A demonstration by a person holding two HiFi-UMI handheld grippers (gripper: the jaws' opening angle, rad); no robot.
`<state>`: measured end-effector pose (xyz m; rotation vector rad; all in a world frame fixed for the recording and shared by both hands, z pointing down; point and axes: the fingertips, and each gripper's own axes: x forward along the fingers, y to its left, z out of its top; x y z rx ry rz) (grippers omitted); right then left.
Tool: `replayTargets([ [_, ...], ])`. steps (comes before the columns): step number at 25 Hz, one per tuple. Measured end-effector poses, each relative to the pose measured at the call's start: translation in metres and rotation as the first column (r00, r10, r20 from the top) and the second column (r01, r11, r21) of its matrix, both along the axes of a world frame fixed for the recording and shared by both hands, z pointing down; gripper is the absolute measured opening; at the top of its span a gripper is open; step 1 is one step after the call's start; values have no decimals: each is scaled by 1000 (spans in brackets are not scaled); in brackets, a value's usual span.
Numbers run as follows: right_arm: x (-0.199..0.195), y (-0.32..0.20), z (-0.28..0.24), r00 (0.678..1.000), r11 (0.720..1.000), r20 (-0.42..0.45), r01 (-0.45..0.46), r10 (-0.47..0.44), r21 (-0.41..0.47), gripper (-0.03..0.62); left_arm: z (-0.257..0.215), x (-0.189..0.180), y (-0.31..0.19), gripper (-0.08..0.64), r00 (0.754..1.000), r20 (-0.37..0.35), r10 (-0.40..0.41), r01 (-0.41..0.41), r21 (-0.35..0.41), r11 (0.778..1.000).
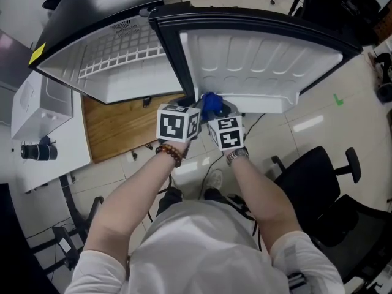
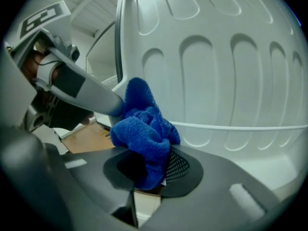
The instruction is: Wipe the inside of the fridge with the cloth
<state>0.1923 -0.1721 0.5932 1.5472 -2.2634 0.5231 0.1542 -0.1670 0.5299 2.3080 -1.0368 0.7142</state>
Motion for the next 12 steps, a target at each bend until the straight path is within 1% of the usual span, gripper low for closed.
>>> replayTargets([
  [7,21,2,6,999,998,-13,-50,50,-27,86,3,0,1,98,1000,5,-4,4,4,1000],
  [12,47,6,8,995,994,-13,-100,100,-36,86,3,-1,1,97,1000,5,-13,12,6,1000],
])
